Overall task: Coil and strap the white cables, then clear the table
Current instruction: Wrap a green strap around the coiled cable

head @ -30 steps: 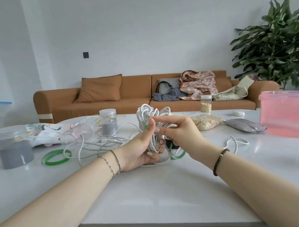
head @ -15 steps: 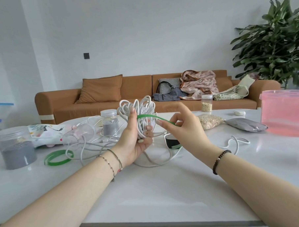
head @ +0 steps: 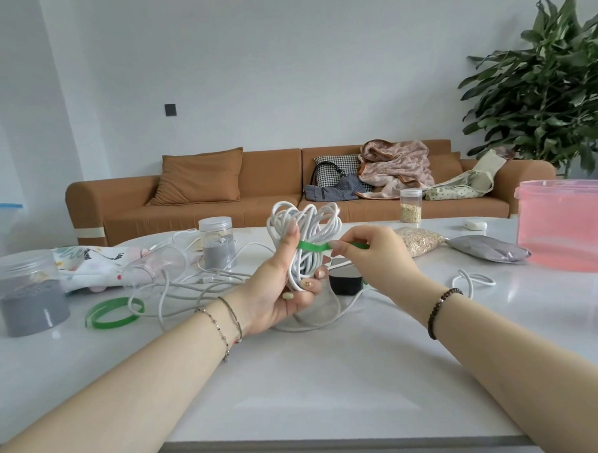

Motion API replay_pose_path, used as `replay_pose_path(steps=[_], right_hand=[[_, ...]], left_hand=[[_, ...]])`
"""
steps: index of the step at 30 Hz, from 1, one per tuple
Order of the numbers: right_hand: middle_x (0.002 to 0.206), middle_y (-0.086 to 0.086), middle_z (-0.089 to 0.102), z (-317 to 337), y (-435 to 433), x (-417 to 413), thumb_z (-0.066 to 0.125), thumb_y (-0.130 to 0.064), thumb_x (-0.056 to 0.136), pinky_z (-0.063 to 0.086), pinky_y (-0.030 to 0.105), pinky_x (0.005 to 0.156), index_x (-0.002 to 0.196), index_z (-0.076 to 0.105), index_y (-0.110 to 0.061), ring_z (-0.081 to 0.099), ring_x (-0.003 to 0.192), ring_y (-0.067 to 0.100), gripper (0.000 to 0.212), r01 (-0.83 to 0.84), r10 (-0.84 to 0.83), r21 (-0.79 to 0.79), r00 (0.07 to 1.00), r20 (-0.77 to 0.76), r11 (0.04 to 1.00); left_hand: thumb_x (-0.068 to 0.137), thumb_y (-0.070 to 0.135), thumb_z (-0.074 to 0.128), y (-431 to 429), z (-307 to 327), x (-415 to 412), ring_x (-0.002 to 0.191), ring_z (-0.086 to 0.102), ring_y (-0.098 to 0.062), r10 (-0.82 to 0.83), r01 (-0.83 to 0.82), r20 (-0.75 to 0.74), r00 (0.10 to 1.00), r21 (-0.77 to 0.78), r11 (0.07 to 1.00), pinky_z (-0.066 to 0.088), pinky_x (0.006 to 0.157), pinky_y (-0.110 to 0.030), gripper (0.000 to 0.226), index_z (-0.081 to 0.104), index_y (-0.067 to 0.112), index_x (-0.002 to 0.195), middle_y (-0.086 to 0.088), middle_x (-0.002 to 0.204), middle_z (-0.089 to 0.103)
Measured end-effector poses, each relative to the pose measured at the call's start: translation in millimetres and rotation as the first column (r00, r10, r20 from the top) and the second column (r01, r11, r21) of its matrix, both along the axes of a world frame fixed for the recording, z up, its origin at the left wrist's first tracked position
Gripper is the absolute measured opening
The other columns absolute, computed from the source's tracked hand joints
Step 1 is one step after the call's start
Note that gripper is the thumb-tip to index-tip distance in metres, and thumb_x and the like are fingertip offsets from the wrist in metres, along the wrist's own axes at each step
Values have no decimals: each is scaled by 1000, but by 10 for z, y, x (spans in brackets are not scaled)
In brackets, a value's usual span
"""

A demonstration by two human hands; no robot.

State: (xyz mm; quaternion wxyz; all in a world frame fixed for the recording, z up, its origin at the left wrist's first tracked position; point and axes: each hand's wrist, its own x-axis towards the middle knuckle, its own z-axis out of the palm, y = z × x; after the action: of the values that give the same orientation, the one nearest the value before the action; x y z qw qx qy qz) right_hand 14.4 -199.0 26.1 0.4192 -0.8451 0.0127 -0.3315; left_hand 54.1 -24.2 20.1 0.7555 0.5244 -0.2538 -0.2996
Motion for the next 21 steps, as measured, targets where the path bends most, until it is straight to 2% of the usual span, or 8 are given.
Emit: replay_pose_path(steps=[5,9,11,15,17,18,19,21], right_hand=[[46,-11,40,-32,-8,39,72,-36,89,28,14,46,74,73,-20,37,45,5,22,-56,57,37,998,-25,998],[65,1,47,-71,-3,37,66,-31,93,34,26,59,82,76,-28,39,62,14,15,-180,199,173,975,-98,968],[66,0,53,-74,2,34,66,-26,94,37,23,59,86,75,-27,44,59,10,12,-171,190,170,977,-99,970],[70,1,59,-86,14,47,62,-16,95,36,20,54,74,68,-29,43,56,8,26,-167,177,149,982,-63,975],[80,-3,62,-99,4,70,62,-20,96,39,15,56,88,70,-32,47,62,7,17,-142,146,70,988,-45,987],[91,-5,63,-100,-8,80,63,-25,96,41,14,65,105,69,-34,51,72,8,15,-97,96,-8,995,-28,995],[102,-5,61,-112,-29,99,64,-28,95,42,18,77,123,63,-35,53,86,10,29,-41,42,-86,999,9,995],[115,-3,55,-109,-65,120,65,-27,94,42,29,93,140,48,-34,51,104,16,50,57,-46,-104,993,108,993]], left_hand=[[92,68,44,19,20,-20,56,34,-4,-82,82,-21,996,24,996,25,36,-10,64,50,11,120,-1,76,45],[93,63,45,37,34,-62,57,33,-3,-161,158,32,987,65,985,16,40,-12,60,51,14,127,2,77,43],[95,61,43,44,34,-63,57,32,-3,-198,193,67,978,71,979,13,41,-13,54,56,16,121,3,78,44],[95,59,47,42,24,-62,58,32,-2,-248,242,117,962,64,968,12,43,-16,42,59,22,112,5,82,45],[91,59,52,31,17,-39,58,32,-3,-177,170,137,975,60,984,12,44,-16,47,53,20,118,6,83,47],[90,59,54,20,21,-29,57,34,-3,-88,80,164,983,53,995,14,42,-15,49,53,20,119,6,83,49],[89,59,56,11,19,-2,55,38,-2,55,-68,223,973,50,996,19,41,-14,50,55,19,119,5,84,51],[92,57,57,20,4,53,55,48,-1,410,-462,440,799,13,887,32,44,-15,38,62,24,111,6,81,54]])
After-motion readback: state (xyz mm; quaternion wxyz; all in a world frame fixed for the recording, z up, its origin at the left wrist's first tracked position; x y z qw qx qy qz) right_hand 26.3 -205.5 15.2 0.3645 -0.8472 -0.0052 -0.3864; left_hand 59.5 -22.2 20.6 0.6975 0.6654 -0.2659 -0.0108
